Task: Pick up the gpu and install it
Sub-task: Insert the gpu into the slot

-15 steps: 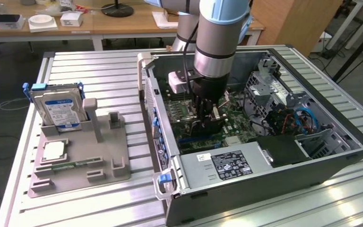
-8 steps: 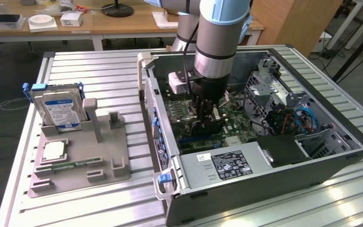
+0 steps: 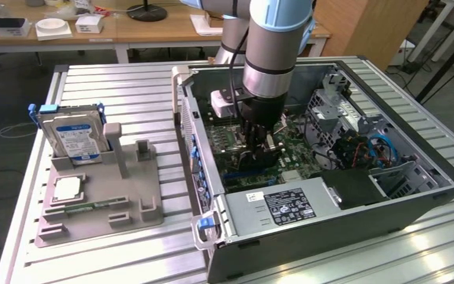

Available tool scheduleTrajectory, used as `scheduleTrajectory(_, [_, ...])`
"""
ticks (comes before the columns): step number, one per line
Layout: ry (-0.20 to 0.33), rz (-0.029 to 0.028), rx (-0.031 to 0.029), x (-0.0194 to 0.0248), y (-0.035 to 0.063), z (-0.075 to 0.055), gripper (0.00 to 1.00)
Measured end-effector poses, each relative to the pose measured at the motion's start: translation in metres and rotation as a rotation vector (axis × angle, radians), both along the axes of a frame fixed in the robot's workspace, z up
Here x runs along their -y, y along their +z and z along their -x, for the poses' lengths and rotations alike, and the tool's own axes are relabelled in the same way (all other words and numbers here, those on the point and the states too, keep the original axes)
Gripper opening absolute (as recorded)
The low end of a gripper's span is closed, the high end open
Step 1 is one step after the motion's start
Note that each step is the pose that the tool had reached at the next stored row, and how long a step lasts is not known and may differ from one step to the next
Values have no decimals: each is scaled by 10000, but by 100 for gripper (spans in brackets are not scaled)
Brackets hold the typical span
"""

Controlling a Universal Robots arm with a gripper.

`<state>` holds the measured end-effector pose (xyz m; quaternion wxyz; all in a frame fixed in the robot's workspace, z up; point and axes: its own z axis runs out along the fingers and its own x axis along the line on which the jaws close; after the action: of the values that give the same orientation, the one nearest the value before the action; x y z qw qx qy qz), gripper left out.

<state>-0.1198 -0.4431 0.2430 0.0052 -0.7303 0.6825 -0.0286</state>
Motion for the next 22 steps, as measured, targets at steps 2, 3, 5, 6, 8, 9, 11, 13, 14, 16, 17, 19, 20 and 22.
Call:
scheduleTrajectory(2, [1,6,-4,1,0,0,26])
scheduleTrajectory(3, [0,9,-8,1,3,1,26])
scheduleTrajectory(5, [1,-13,-3,1,16,0,26])
scheduleTrajectory(6, [1,-21,-1,0,30,0,26])
scheduleTrajectory(8, [2,-34,7,-2,47,-2,26])
scheduleTrajectory(9, [2,-30,5,-1,55,-1,26])
scheduleTrajectory(11, [1,-28,4,-1,56,1,26])
scheduleTrajectory(13, [0,-28,22,0,57,3,26])
scheduleTrajectory(14, [2,-34,35,0,58,4,26])
scheduleTrajectory(16, [5,-55,77,0,56,8,26])
scheduleTrajectory(17, [5,-57,92,-1,55,11,26])
scheduleTrajectory(19, [8,-57,108,0,54,13,26])
scheduleTrajectory(20, [9,-57,109,0,54,13,26])
scheduleTrajectory(22, [9,-57,110,2,54,14,26])
